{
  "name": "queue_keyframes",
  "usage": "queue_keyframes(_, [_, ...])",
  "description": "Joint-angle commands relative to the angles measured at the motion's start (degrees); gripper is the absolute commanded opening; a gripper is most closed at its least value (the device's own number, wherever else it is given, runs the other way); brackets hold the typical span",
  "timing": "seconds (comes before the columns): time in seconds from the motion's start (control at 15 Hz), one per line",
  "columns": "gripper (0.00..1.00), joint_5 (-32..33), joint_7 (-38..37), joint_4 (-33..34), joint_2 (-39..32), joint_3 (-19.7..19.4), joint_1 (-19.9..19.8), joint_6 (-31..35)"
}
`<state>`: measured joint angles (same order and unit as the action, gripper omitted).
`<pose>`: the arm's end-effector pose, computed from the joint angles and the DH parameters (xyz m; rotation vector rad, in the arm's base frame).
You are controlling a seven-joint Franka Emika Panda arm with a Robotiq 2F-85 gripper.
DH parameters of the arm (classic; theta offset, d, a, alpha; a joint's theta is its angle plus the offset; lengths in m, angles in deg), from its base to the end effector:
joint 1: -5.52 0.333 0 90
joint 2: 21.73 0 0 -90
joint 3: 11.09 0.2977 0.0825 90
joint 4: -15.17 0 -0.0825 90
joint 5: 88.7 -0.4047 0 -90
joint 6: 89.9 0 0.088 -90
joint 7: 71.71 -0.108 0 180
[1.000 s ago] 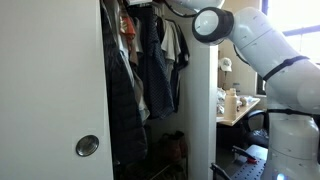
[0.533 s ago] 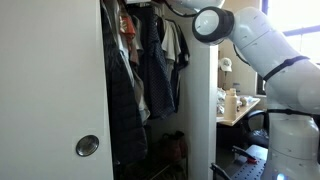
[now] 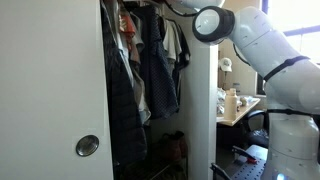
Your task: Remove the striped blue shirt from the rail then place it back on the rail
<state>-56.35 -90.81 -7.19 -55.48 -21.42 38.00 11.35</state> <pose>0.5945 0.2656 0.8336 2.4932 -0.0025 1.3281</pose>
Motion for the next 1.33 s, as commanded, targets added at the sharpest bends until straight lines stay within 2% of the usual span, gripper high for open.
queue_keyframes(0.0, [0.05,1.58,-2.27,-0.92,0.93,-1.03,1.03,3.13])
queue_keyframes(0.47, [0.05,4.28,-3.82,-0.67,1.02,-1.37,2.36,4.01])
queue_keyframes(1.27, [0.04,10.78,-4.43,1.00,0.33,-1.71,5.60,1.48])
